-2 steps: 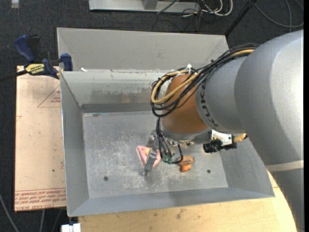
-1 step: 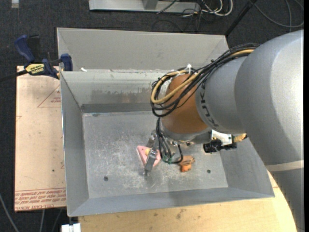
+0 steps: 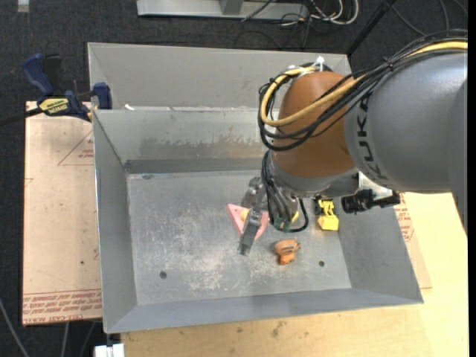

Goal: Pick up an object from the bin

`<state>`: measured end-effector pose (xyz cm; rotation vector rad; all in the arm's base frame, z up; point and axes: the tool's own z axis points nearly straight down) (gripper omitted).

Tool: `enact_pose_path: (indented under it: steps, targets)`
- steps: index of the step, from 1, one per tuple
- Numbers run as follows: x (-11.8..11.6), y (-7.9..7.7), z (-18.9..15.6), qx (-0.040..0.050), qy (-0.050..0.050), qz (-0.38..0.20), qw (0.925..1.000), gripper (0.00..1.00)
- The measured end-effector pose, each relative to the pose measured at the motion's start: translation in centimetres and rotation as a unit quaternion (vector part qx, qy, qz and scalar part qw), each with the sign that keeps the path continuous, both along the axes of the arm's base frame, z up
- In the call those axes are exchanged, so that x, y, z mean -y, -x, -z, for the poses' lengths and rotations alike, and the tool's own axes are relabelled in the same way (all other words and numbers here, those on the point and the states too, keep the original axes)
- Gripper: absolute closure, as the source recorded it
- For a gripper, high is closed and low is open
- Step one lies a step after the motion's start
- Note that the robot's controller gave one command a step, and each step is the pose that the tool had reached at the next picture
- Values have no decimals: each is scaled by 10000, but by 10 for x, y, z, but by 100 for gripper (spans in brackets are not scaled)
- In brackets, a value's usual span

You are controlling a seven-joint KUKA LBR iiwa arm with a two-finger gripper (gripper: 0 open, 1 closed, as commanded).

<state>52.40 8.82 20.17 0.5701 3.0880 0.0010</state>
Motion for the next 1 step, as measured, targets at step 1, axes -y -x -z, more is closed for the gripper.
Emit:
enact_pose_path:
  steps: [1]
  targets:
    - [0, 0, 0, 0, 1, 0, 10000, 100]
